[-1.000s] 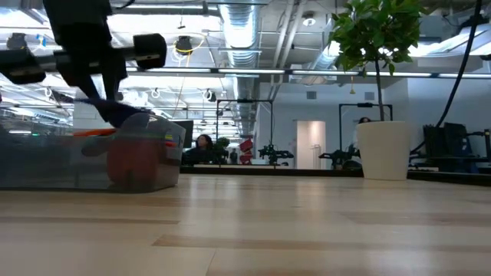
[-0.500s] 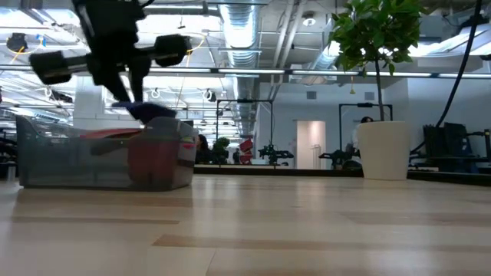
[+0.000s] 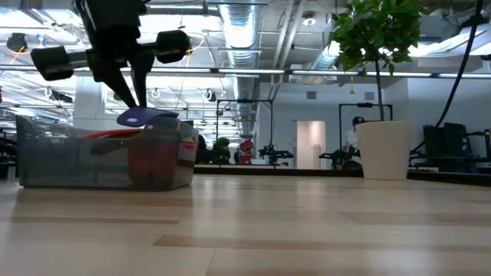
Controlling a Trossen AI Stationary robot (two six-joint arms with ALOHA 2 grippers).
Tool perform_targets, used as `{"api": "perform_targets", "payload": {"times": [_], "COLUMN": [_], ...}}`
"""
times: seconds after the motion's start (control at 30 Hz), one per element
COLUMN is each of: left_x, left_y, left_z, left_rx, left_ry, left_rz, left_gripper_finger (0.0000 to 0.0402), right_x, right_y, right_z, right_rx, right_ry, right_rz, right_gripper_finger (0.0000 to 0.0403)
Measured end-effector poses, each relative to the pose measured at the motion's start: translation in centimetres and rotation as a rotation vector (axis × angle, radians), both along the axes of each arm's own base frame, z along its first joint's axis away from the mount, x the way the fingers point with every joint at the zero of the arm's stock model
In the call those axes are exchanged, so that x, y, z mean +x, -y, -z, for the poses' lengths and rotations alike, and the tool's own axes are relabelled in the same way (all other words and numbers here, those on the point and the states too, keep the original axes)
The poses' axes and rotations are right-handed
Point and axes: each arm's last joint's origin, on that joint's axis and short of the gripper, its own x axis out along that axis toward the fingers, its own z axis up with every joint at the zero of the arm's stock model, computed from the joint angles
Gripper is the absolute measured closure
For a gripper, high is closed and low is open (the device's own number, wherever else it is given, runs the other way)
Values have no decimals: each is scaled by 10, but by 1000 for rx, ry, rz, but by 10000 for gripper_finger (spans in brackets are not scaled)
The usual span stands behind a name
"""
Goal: Nest measuring cups in basket
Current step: Stack the dark blue measuring cup on top of the orange measuring cup in the black bin
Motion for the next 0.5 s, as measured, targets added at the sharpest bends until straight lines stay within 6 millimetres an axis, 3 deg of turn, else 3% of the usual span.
{"api": "perform_targets", "payload": {"times": [0.5], "left_x": [0], "left_y": [0], "left_z": [0], "left_rx": [-16], "left_ry": [7], "left_rz": [-49], "left_gripper_finger": [365], "right_x": [0], "right_y": [0], "right_z": [0], "right_rx": [-1], "right_ry": [1], "right_rz": [1], "right_gripper_finger": [145]}}
